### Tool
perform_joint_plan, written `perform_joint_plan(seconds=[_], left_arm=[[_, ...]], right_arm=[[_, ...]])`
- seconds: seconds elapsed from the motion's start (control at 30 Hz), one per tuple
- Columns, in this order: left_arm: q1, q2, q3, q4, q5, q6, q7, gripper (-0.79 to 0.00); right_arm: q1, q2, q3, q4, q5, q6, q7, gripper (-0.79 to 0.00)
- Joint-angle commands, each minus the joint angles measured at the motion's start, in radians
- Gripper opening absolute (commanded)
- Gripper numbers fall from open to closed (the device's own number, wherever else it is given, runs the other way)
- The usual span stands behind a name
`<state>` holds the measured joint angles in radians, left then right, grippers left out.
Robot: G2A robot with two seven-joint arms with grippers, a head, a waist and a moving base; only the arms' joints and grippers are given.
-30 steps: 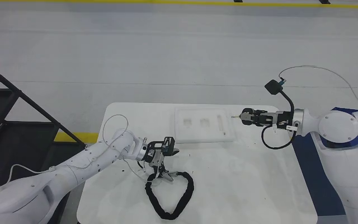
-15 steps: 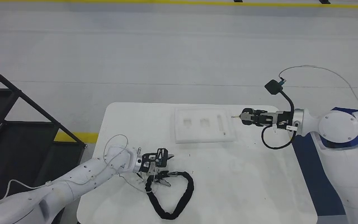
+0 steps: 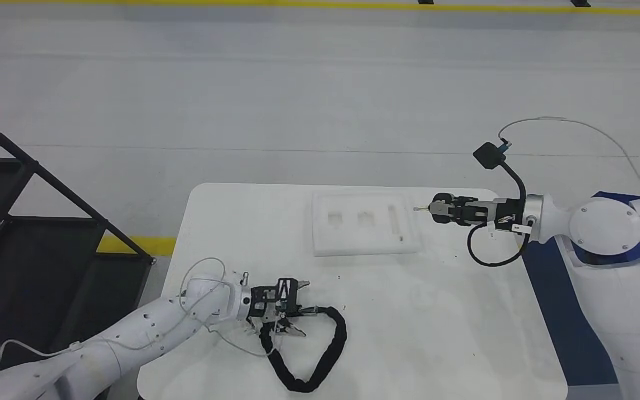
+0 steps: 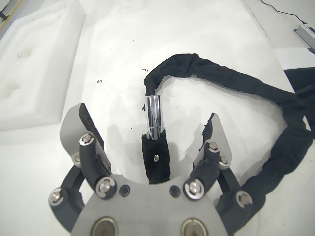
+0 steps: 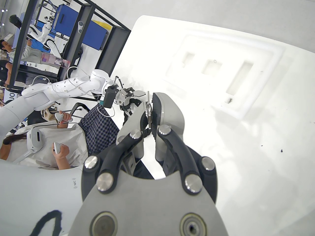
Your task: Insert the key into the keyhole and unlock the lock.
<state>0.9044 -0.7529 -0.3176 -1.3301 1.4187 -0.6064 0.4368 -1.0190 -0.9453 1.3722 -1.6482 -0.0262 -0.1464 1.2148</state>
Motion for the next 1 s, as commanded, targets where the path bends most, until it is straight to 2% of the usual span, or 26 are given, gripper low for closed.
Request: perform_joint_plan(seconds=[0.0, 0.07, 0.1, 0.13, 0.23, 0.3, 0.47, 0.53, 0.6, 0.63, 0.97], left_arm=[[0.007, -0.001, -0.008, -0.009, -0.004, 0.003, -0.026, -0.237], [0.014, -0.002, -0.016, -0.012, -0.007, 0.001, -0.039, -0.240], [0.017, -0.003, -0.020, -0.013, -0.007, 0.000, -0.044, -0.336], [0.020, -0.003, -0.023, -0.013, -0.009, -0.003, -0.047, -0.391], [0.028, -0.008, -0.032, -0.005, -0.010, -0.005, -0.065, -0.360], [0.033, -0.012, -0.037, 0.001, -0.009, -0.008, -0.070, -0.400], [0.043, -0.019, -0.050, 0.017, -0.007, -0.020, -0.072, -0.437], [0.046, -0.021, -0.056, 0.020, -0.004, -0.028, -0.074, -0.480], [0.048, -0.023, -0.062, 0.022, -0.001, -0.038, -0.078, -0.763], [0.049, -0.025, -0.065, 0.021, 0.002, -0.043, -0.079, -0.785], [0.019, -0.036, -0.118, 0.001, -0.027, -0.147, -0.056, -0.785]], right_arm=[[0.000, 0.000, 0.000, 0.000, 0.000, 0.000, 0.000, -0.785], [0.000, 0.000, 0.000, 0.000, 0.000, 0.000, 0.000, -0.785], [0.000, 0.000, 0.000, 0.000, 0.000, 0.000, 0.000, -0.785], [0.000, 0.000, 0.000, 0.000, 0.000, 0.000, 0.000, -0.785], [0.000, 0.000, 0.000, 0.000, 0.000, 0.000, 0.000, -0.785], [0.000, 0.000, 0.000, 0.000, 0.000, 0.000, 0.000, -0.785], [0.000, 0.000, 0.000, 0.000, 0.000, 0.000, 0.000, -0.785], [0.000, 0.000, 0.000, 0.000, 0.000, 0.000, 0.000, -0.785], [0.000, 0.000, 0.000, 0.000, 0.000, 0.000, 0.000, -0.785], [0.000, 0.000, 0.000, 0.000, 0.000, 0.000, 0.000, -0.785], [0.000, 0.000, 0.000, 0.000, 0.000, 0.000, 0.000, -0.785]])
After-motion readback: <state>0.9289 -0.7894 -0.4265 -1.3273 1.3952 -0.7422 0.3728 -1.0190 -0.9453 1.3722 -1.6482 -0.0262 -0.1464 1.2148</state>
